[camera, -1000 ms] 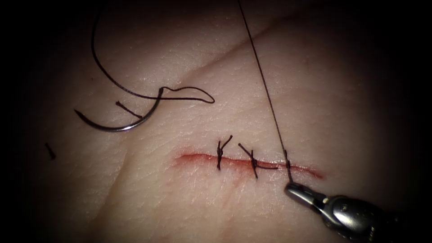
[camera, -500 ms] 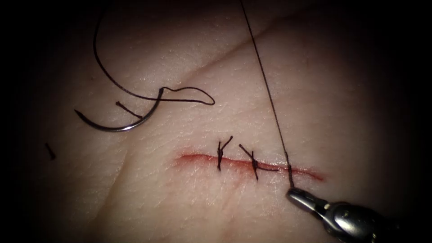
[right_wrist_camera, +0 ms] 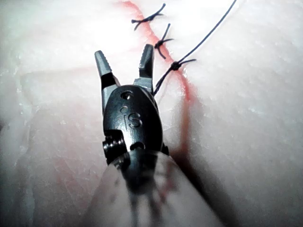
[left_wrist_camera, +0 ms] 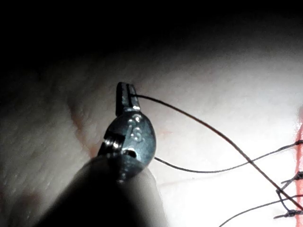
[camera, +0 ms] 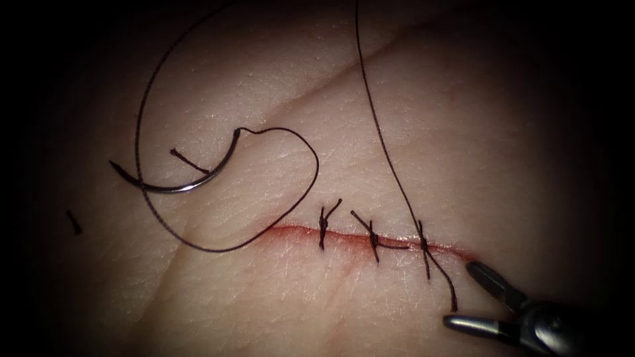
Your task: Wound Closure
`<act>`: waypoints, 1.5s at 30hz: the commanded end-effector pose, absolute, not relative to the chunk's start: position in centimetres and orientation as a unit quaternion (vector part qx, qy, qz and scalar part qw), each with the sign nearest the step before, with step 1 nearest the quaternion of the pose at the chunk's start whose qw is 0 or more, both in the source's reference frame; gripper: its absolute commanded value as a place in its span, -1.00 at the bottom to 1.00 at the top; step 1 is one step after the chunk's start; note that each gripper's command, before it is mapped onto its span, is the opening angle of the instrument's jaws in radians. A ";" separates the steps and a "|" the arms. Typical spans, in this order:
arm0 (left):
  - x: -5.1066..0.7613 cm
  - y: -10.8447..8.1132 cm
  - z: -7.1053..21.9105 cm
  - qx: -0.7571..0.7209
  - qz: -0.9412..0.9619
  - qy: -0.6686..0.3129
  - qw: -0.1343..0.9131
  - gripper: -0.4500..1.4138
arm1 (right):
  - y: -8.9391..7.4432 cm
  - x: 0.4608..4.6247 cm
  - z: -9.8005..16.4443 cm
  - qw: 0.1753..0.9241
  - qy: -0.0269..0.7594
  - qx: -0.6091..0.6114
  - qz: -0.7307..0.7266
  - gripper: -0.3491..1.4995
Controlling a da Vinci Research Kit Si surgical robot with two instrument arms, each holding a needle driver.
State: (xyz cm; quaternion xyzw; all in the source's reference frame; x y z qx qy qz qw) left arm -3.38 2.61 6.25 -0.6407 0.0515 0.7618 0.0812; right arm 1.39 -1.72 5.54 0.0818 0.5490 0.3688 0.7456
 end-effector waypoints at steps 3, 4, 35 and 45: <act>-3.51 2.5 6.1 -0.647 0.757 0.050 0.077 -1.00 | -1.6 1.52 5.7 0.751 0.539 0.082 0.371 0.93; -3.53 2.5 6.1 -0.649 0.755 0.047 0.073 -1.00 | -1.6 1.54 5.8 0.754 0.536 0.083 0.371 0.93; -3.87 1.5 3.8 -0.694 0.719 0.034 0.014 -1.00 | -1.4 1.91 6.5 0.792 0.489 0.095 0.353 0.87; -3.88 1.4 3.6 -0.695 0.718 0.035 0.009 -1.00 | -1.3 1.96 6.6 0.791 0.488 0.094 0.356 0.87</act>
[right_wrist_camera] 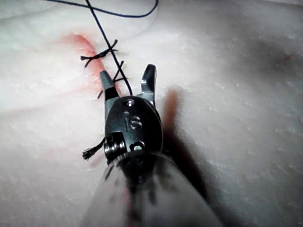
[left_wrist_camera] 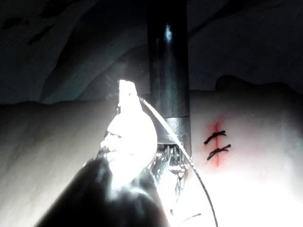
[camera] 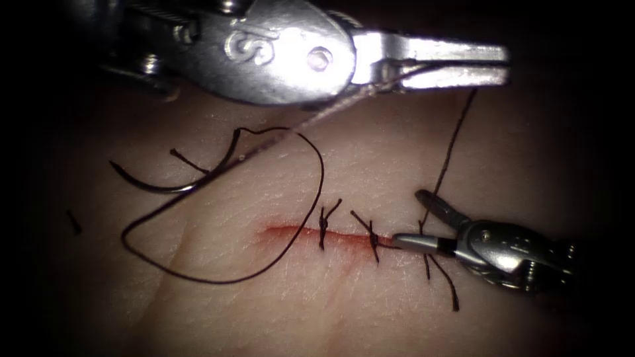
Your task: Wound Closure
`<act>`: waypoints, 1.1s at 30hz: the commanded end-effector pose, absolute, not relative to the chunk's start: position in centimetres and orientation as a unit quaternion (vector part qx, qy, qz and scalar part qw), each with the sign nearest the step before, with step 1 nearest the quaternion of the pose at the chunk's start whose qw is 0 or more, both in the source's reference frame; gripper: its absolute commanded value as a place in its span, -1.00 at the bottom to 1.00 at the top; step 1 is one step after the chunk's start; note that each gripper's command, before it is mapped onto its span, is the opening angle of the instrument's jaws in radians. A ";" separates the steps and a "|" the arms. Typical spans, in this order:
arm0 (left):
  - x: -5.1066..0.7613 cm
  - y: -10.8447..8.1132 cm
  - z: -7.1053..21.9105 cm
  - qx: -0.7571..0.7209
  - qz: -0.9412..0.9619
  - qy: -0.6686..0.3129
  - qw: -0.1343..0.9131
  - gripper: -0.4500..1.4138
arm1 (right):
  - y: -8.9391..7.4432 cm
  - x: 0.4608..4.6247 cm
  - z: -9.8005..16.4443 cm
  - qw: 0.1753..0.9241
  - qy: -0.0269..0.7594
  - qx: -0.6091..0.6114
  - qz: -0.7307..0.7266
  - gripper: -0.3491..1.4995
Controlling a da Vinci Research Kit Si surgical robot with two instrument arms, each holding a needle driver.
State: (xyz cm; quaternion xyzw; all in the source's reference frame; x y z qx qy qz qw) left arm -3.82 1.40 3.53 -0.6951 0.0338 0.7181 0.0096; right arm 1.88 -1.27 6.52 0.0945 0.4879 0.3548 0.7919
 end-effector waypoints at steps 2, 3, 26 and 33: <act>-3.90 1.4 3.6 -0.695 0.718 0.036 0.010 -1.00 | -1.3 2.03 6.6 0.791 0.487 0.092 0.358 0.87; -3.91 1.4 3.6 -0.696 0.717 0.036 0.009 -1.00 | -1.3 2.07 6.6 0.790 0.489 0.093 0.358 0.87; -3.91 1.4 3.5 -0.703 0.710 0.034 0.004 -1.00 | -1.3 2.21 6.6 0.791 0.523 0.053 0.314 -1.00; -3.84 1.4 3.5 -0.707 0.706 0.032 0.001 -1.00 | -1.2 2.12 6.5 0.792 0.533 0.038 0.296 -1.00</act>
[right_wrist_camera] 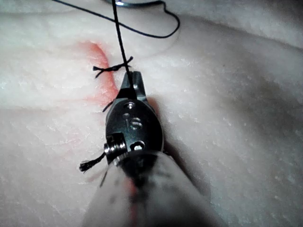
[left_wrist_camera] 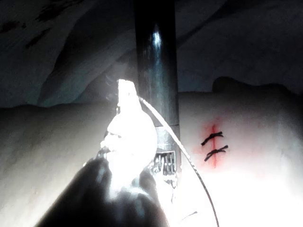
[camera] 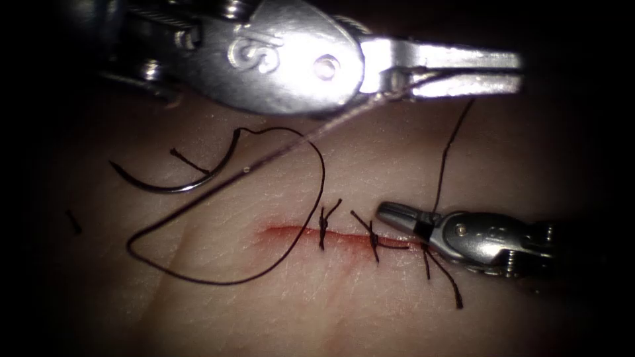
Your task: Wound Closure
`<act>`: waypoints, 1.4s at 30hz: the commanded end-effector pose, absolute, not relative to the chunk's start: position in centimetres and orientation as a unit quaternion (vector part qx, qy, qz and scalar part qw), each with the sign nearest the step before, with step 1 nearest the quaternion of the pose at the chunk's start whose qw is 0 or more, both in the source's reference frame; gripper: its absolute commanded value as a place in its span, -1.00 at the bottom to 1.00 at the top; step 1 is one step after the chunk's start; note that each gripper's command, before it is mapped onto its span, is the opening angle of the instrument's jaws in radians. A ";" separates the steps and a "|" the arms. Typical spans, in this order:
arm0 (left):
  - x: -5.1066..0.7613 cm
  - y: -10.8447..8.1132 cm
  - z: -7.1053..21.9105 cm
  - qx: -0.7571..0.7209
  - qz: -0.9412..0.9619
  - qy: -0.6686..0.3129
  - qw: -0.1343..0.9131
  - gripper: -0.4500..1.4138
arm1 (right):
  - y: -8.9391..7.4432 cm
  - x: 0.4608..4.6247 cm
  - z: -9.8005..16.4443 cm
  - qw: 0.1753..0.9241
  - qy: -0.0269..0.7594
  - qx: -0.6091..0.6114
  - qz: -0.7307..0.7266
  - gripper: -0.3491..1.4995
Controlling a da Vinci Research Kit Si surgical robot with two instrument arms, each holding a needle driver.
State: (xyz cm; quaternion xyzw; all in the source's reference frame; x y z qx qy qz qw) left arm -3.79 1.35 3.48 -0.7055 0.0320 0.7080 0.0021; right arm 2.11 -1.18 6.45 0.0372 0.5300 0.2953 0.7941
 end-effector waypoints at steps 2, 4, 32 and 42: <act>-3.72 1.3 3.6 -0.705 0.709 0.031 -0.002 -1.00 | -1.2 1.99 6.4 0.786 0.541 0.040 0.297 -0.04; -3.63 1.3 3.6 -0.703 0.711 0.031 -0.003 -1.00 | -1.2 1.91 6.4 0.780 0.548 0.041 0.300 0.53; -1.91 0.4 4.8 -0.560 0.811 -0.027 0.166 0.98 | -1.6 1.21 6.1 0.769 0.561 0.044 0.304 0.98; -2.03 0.7 5.0 -0.584 0.795 -0.020 0.165 0.48 | -1.7 1.21 6.1 0.775 0.555 0.048 0.298 0.98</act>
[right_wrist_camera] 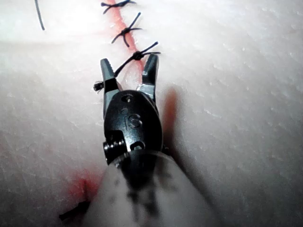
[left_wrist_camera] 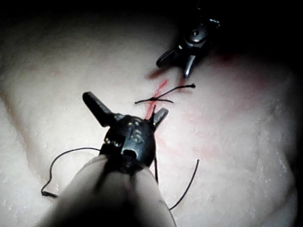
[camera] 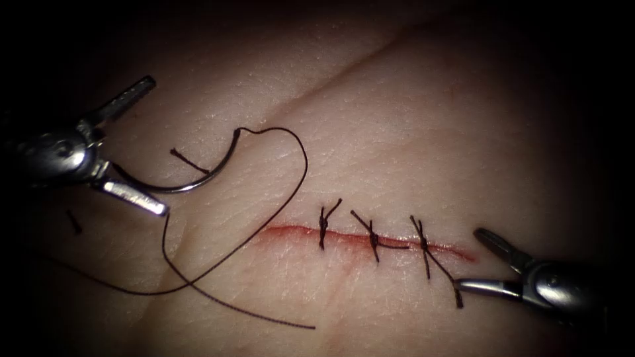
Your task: Wound Closure
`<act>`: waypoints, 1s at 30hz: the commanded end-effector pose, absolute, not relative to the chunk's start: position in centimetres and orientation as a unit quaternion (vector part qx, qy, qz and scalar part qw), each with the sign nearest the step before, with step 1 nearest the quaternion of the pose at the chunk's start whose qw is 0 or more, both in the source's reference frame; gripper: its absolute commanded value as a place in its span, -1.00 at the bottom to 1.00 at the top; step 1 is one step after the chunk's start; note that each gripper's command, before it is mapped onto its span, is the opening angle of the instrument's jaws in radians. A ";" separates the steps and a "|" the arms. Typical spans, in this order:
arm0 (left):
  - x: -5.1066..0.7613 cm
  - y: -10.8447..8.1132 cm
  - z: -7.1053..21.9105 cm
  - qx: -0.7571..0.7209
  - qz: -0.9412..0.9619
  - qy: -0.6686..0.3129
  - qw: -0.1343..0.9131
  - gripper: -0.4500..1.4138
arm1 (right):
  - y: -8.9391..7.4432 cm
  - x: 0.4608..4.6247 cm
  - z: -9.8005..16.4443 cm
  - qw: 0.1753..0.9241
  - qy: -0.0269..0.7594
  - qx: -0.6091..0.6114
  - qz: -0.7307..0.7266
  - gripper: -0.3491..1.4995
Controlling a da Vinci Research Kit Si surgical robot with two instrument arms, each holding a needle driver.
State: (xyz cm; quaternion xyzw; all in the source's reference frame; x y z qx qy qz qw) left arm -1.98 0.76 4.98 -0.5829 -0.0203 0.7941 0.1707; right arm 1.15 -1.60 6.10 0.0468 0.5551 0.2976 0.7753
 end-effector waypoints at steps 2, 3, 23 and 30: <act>-2.25 0.9 5.2 -0.584 0.799 0.001 0.144 -0.20 | -1.7 1.22 6.1 0.776 0.555 0.049 0.297 0.98; -2.34 1.0 5.2 -0.582 0.800 0.003 0.145 -0.22 | -1.7 1.22 6.1 0.776 0.555 0.049 0.297 0.98; -3.09 0.9 6.4 -0.538 0.831 -0.114 0.087 0.03 | -1.8 1.17 6.0 0.783 0.549 0.062 0.285 0.98; -2.27 1.0 6.8 -0.418 0.894 -0.157 -0.033 0.14 | -1.8 1.28 6.0 0.784 0.550 0.064 0.282 0.98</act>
